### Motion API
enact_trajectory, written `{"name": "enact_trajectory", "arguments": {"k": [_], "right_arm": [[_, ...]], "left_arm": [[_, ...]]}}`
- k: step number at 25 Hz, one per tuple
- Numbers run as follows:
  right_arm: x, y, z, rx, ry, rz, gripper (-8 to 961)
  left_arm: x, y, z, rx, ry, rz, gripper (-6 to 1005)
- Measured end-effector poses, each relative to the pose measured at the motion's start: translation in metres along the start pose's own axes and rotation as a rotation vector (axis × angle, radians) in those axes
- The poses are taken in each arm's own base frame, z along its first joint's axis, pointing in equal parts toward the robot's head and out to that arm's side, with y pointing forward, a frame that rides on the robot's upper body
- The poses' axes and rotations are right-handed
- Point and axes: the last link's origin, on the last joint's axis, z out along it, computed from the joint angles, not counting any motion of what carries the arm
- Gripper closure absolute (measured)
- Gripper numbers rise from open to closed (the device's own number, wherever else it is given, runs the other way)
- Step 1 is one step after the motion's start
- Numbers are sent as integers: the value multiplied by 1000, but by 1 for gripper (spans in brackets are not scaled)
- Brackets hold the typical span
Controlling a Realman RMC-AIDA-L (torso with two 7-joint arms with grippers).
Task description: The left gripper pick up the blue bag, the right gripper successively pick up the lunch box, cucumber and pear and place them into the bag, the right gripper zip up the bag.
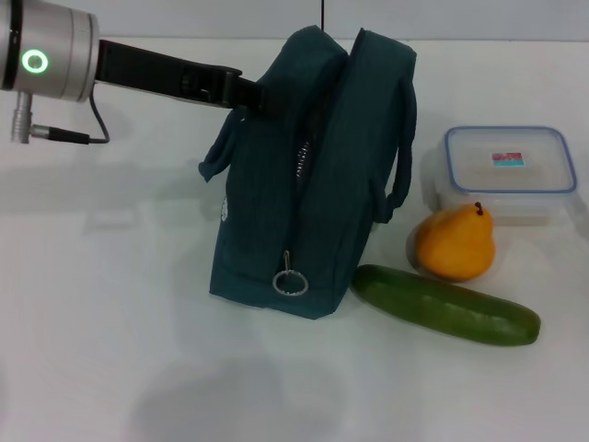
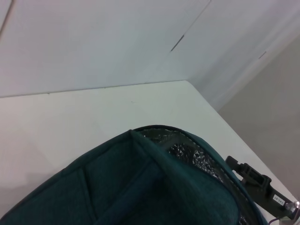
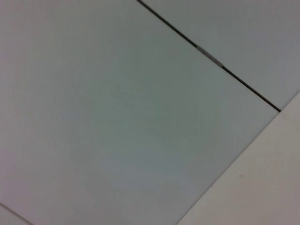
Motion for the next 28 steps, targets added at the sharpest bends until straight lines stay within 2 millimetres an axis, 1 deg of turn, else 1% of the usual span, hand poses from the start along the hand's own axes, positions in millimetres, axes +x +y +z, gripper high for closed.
{"name": "enact_trajectory", "arguments": {"k": [3, 9, 16, 22, 28], "right_arm": [[6, 3, 1, 4, -19, 49, 290], [12, 12, 6, -19, -47, 117, 295], [19, 24, 20, -52, -21, 187, 294], [23, 25, 22, -46, -12, 220, 296], [26, 19, 23, 1, 1, 244, 298]], "left_arm": [[1, 1, 1, -2, -7, 7, 932], [0, 1, 1, -3, -9, 13, 932], [-1, 2, 2, -8, -8, 21, 932], [-1, 2, 3, -10, -8, 29, 932], [-1, 2, 3, -10, -9, 31, 932]]}}
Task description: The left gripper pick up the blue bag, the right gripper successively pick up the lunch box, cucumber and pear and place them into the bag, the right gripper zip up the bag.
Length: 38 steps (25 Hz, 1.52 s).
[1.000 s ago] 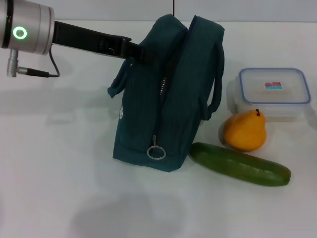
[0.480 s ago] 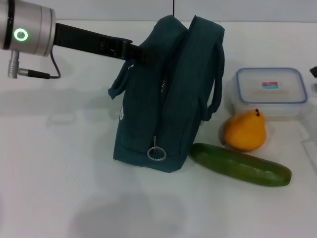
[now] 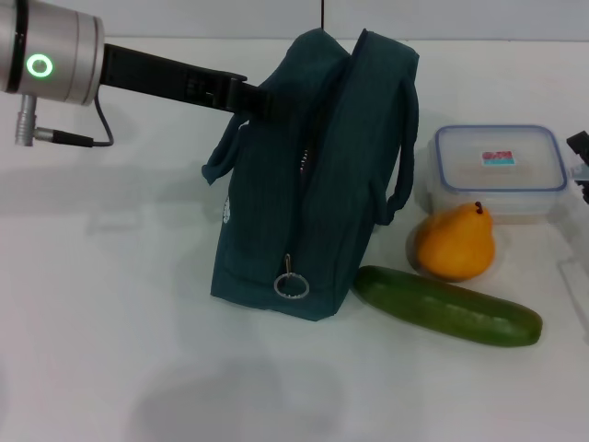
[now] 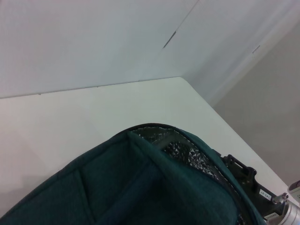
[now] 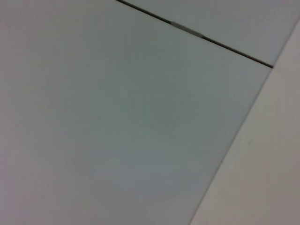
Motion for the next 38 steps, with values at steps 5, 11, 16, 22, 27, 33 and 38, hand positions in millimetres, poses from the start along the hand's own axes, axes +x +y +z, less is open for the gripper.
{"name": "enact_trajectory", "arguments": {"k": [5, 11, 16, 22, 27, 33, 38], "right_arm": [[0, 3, 5, -8, 5, 1, 299], [4, 9, 11, -26, 25, 25, 300], [7, 11, 12, -33, 30, 41, 301], [7, 11, 10, -39, 27, 45, 302], [7, 10, 7, -40, 21, 48, 342], [6, 7, 5, -31, 13, 51, 422], [5, 5, 4, -19, 12, 56, 555]], "left_arm": [[-1, -1, -1, 1, 0, -4, 932], [-2, -1, -1, 2, 0, -4, 932], [-1, -1, -1, 3, 0, 0, 932], [0, -1, -1, 4, 0, 9, 932], [0, -1, -1, 3, 0, 9, 932], [-1, -1, -1, 3, 0, 7, 932], [-1, -1, -1, 3, 0, 6, 932]]}}
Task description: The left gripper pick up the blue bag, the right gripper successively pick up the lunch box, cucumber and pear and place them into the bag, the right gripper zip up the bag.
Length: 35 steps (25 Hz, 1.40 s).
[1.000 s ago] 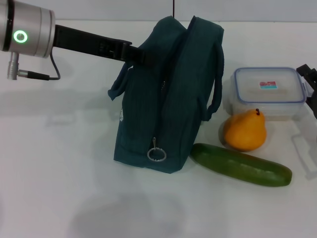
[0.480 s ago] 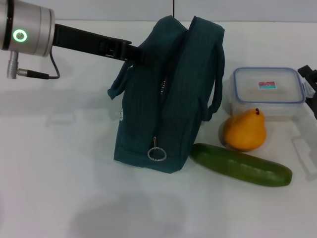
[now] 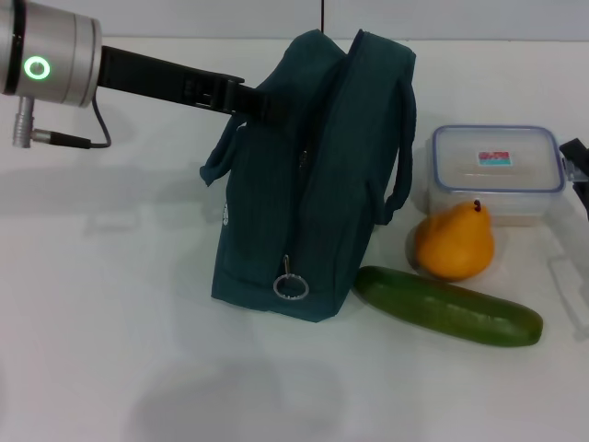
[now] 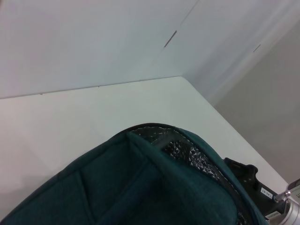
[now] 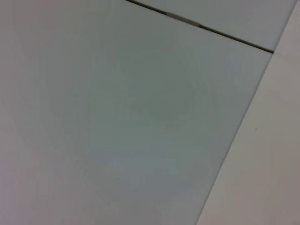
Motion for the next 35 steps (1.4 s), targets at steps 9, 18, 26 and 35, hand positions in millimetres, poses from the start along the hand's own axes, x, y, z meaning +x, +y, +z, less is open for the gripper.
{"name": "enact_trajectory", "arguments": {"k": [9, 18, 26, 35], "right_arm": [[-3, -4, -4, 14, -19, 3, 803], [-7, -11, -8, 57, -58, 24, 859], [-5, -11, -7, 60, -46, 17, 857], [-8, 8, -13, -88, -49, 6, 855]], "left_arm": [[0, 0, 1, -1, -1, -1, 932], [0, 0, 1, -1, 0, 0, 932], [-1, 1, 1, -3, 0, 0, 932], [-2, 0, 1, -3, 0, -3, 932]]}}
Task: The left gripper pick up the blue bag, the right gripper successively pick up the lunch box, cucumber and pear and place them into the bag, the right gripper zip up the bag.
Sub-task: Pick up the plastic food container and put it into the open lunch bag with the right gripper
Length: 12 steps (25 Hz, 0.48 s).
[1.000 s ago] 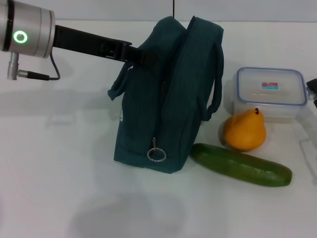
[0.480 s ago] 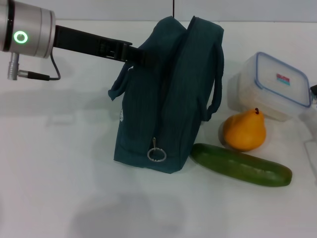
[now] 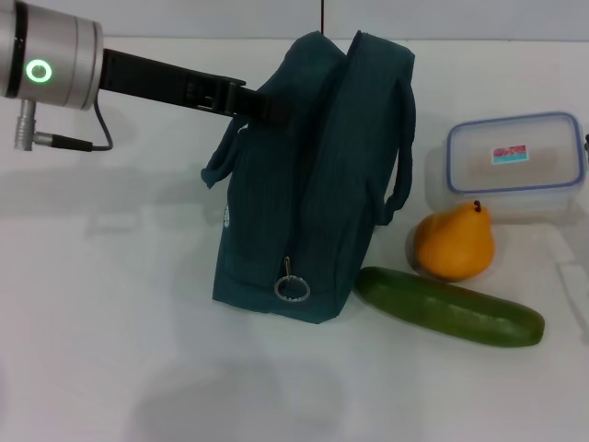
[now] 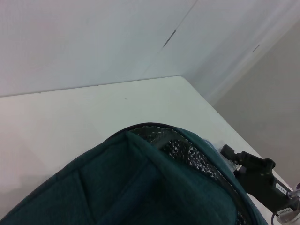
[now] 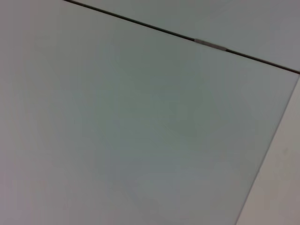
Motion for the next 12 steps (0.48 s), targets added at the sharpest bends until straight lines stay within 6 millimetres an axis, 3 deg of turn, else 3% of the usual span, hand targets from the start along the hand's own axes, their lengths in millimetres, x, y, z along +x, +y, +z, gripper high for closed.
{"name": "enact_trajectory", "arguments": {"k": [12], "right_arm": [[-15, 11, -11, -104, -36, 44, 853]], "left_arm": [[2, 1, 1, -4, 1, 7, 932]]}}
